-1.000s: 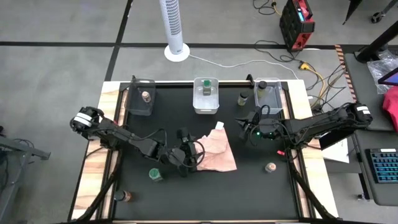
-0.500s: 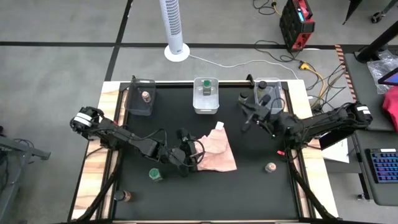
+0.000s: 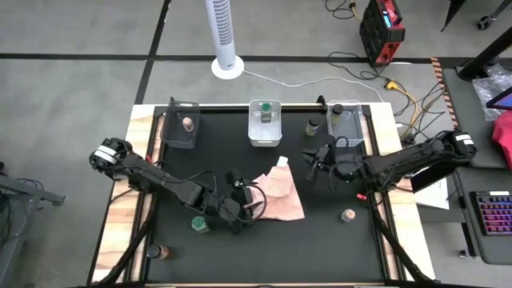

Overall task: Sort spices by type
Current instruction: Put the green spice bottle into the white bin

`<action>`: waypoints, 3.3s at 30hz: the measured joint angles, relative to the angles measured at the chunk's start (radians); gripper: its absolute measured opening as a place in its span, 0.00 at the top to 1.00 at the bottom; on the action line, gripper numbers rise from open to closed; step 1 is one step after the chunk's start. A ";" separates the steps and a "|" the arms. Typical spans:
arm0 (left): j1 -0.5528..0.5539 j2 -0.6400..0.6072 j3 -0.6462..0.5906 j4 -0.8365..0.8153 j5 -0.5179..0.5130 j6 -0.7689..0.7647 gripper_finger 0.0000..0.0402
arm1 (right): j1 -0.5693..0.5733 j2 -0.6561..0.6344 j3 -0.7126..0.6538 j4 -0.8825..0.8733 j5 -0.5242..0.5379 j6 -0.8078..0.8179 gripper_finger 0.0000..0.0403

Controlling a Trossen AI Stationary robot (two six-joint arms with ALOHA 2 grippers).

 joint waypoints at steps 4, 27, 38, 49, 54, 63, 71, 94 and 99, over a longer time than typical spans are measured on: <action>-0.002 0.000 0.077 -0.126 0.000 -0.012 0.29 | 0.000 0.019 0.000 0.222 0.054 -0.112 0.97; -0.258 -0.001 0.448 -1.172 0.360 -0.769 0.29 | 0.002 0.048 -0.002 0.055 0.053 0.004 0.97; -0.394 -0.001 0.450 -1.176 0.478 -1.077 0.29 | 0.002 0.053 -0.002 0.055 0.052 -0.014 0.97; -0.418 -0.001 0.455 -1.229 0.712 -1.276 0.29 | 0.002 0.053 -0.001 0.049 0.052 -0.012 0.97; -0.425 -0.001 0.455 -1.253 0.732 -1.280 0.29 | 0.002 0.053 -0.002 0.040 0.052 -0.002 0.97; -0.425 -0.001 0.455 -1.338 0.720 -1.257 0.29 | 0.011 0.000 0.024 0.037 0.050 0.000 0.97; -0.426 -0.001 0.454 -1.448 0.633 -1.216 0.29 | 0.000 -0.034 0.285 -0.477 0.048 0.114 0.97; -0.383 -0.004 0.453 -1.473 0.243 -0.984 0.29 | 0.014 -0.013 0.595 -1.183 0.428 0.355 0.97; -0.351 -0.005 0.453 -1.455 0.175 -0.898 0.29 | 0.015 -0.013 0.595 -1.165 0.349 0.317 0.97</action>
